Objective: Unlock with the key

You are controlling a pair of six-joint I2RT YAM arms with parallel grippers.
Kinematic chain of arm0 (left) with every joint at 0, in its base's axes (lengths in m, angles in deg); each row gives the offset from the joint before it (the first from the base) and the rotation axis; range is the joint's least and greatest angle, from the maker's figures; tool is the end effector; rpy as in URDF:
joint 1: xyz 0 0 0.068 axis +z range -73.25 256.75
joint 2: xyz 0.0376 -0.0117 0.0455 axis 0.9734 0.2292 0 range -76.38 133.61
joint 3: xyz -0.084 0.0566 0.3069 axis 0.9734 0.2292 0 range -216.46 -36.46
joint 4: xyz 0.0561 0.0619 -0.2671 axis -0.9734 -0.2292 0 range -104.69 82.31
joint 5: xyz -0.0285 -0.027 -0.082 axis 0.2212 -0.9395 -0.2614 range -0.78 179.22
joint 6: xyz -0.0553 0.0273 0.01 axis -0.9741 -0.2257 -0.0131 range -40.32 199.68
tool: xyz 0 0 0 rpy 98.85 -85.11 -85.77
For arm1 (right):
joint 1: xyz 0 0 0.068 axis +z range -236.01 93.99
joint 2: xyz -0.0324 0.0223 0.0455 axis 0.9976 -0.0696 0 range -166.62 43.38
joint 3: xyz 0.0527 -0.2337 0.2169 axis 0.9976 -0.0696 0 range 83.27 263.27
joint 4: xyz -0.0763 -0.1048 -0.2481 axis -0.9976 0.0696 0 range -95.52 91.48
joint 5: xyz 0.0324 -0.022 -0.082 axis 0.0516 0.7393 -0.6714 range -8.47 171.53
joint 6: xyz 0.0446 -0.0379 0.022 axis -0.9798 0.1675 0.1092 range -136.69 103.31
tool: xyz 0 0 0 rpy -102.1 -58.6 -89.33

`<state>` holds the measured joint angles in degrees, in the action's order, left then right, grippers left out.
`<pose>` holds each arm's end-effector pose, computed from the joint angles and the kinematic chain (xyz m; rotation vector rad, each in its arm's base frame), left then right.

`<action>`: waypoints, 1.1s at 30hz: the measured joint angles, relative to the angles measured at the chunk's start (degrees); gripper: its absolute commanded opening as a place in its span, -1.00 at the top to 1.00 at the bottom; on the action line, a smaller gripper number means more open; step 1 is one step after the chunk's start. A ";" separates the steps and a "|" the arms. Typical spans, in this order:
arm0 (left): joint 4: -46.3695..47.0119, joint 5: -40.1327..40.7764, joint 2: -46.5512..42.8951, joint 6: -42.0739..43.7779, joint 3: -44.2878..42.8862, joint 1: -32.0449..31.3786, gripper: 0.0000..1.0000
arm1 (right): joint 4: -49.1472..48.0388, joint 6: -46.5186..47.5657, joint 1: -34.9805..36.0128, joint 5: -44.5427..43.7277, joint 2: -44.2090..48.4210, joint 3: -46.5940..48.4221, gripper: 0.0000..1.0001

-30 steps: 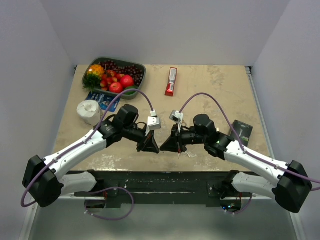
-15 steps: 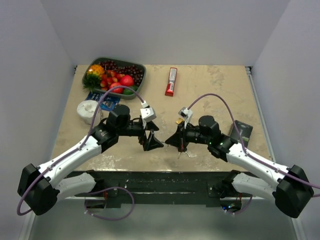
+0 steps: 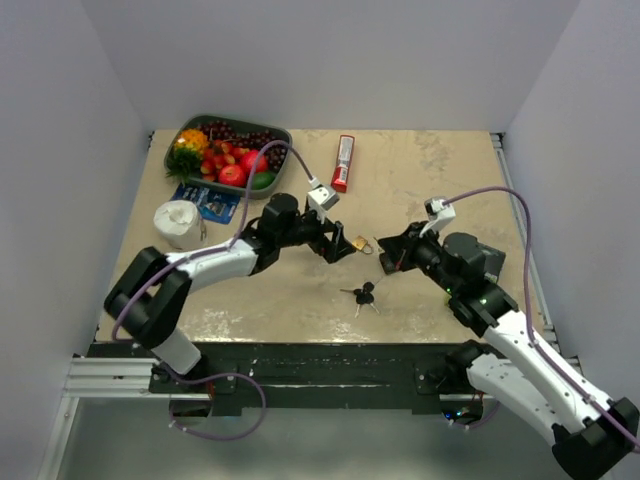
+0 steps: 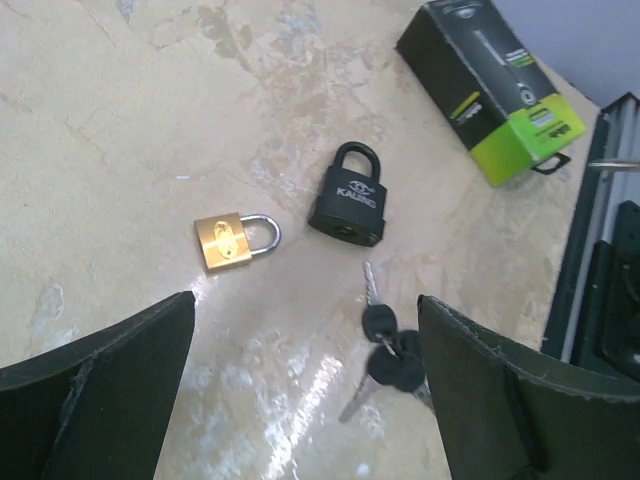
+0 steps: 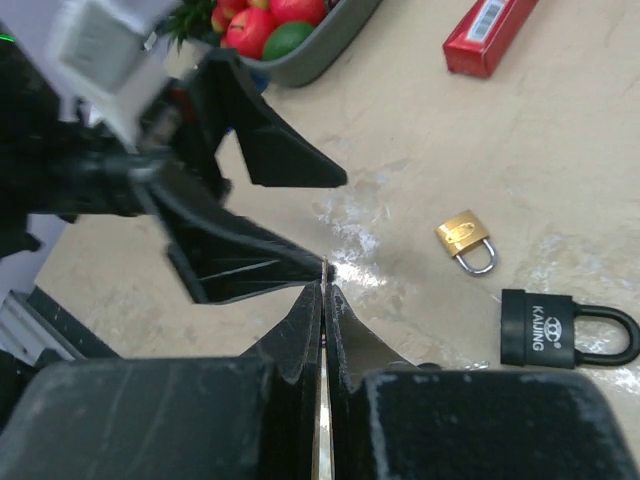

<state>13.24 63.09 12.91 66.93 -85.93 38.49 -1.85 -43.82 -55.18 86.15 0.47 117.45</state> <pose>0.2760 -0.2444 0.2681 0.7559 1.8544 -1.0218 0.1509 0.0945 0.3215 -0.1200 1.8542 0.7890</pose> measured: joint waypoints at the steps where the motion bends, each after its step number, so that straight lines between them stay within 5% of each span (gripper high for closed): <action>1: 0.79 0.24 3.32 -0.17 -1.73 0.00 -0.91 | 1.16 -0.13 0.00 -1.40 1.88 0.24 1.00; 18: 5.05 -5.75 33.33 0.59 -26.16 0.00 -0.91 | 14.95 -0.72 -0.07 -6.29 9.92 2.43 1.00; 33: 1.79 -6.51 37.99 4.87 -27.82 0.00 -0.91 | 16.28 -0.76 -0.11 -6.56 11.17 3.43 1.00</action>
<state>15.03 56.58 50.90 71.80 -113.76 38.49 14.43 -44.59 -55.29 79.59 11.64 120.88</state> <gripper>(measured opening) 0.955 0.012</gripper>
